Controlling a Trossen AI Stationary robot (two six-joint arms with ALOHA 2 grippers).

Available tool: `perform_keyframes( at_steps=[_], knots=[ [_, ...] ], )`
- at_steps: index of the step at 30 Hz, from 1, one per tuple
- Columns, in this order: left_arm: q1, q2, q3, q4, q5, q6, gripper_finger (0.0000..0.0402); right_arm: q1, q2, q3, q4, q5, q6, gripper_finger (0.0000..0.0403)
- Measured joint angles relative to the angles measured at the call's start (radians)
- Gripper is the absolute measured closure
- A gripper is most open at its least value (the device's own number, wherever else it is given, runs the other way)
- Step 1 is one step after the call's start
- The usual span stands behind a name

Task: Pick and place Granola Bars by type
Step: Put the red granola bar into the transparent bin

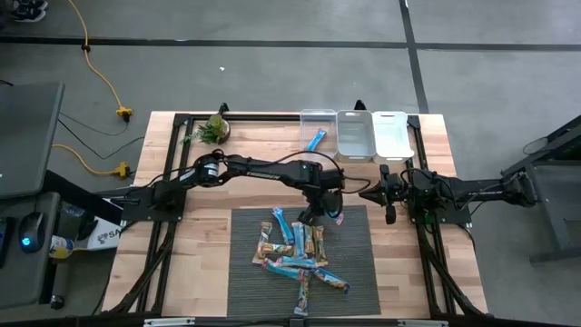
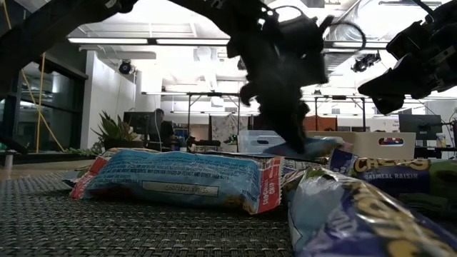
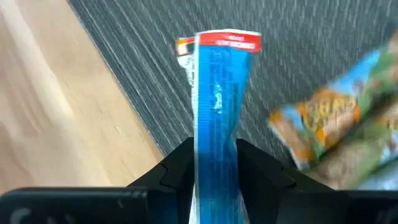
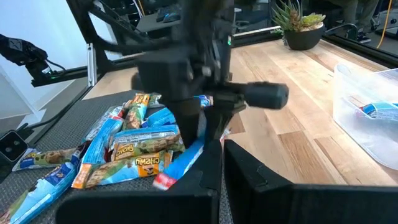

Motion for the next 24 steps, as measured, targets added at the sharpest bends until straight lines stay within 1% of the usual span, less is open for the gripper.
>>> perform_keyframes(
  at_steps=[3,8,10,15,18,22,24],
  knots=[
    [0.000,-0.034,0.000,-0.008,0.039,-0.029,0.0296,0.000,-0.002,0.000,0.000,0.000,0.000,0.0402],
    [0.000,-0.093,0.001,-0.012,0.155,-0.098,0.0296,0.000,0.000,0.000,0.001,0.000,0.000,0.0402],
    [0.000,-0.114,0.001,-0.013,0.165,-0.115,0.0296,0.000,0.000,0.000,0.001,0.000,0.000,0.0402],
    [-0.008,-0.133,0.001,-0.025,0.020,-0.076,0.0296,0.000,-0.001,0.000,0.000,0.000,0.000,0.0402],
    [-0.015,-0.111,-0.001,-0.033,-0.005,-0.042,0.0296,0.000,-0.001,0.000,0.000,0.000,0.000,0.0402],
    [-0.036,-0.076,-0.003,-0.043,-0.078,0.001,0.0296,0.000,0.000,0.000,0.000,0.000,0.000,0.0402],
    [-0.044,-0.060,-0.002,-0.041,-0.096,0.026,0.0296,0.000,0.000,0.000,0.000,0.000,0.000,0.0402]
  ],
)
